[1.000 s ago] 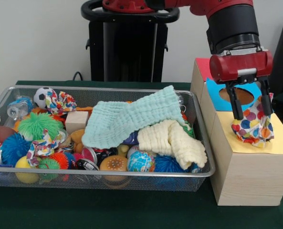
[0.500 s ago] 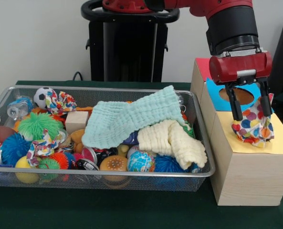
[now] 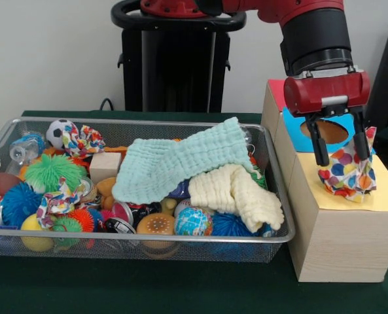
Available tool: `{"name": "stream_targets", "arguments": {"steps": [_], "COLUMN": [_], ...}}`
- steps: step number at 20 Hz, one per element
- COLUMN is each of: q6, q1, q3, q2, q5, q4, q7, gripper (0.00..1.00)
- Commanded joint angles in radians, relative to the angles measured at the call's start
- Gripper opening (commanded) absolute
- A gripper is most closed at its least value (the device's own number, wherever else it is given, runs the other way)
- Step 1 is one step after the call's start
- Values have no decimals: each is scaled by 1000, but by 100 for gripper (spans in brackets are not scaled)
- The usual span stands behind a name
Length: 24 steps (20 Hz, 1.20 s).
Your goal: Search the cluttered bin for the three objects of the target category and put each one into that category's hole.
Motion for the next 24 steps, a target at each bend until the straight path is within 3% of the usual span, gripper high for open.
{"name": "stream_targets", "arguments": {"steps": [1, 3, 4, 17, 24], "q6": [-38, -41, -40, -16, -78], "q1": [-34, -34, -34, -43, -31], "q3": [54, 55, 55, 80, 83], "q2": [39, 40, 40, 38, 63], "q5": [29, 29, 28, 24, 21], "q4": [-2, -2, -1, -5, -8], "q7": [256, 257, 257, 257, 273], "gripper": [100, 100, 0, 0, 0]}}
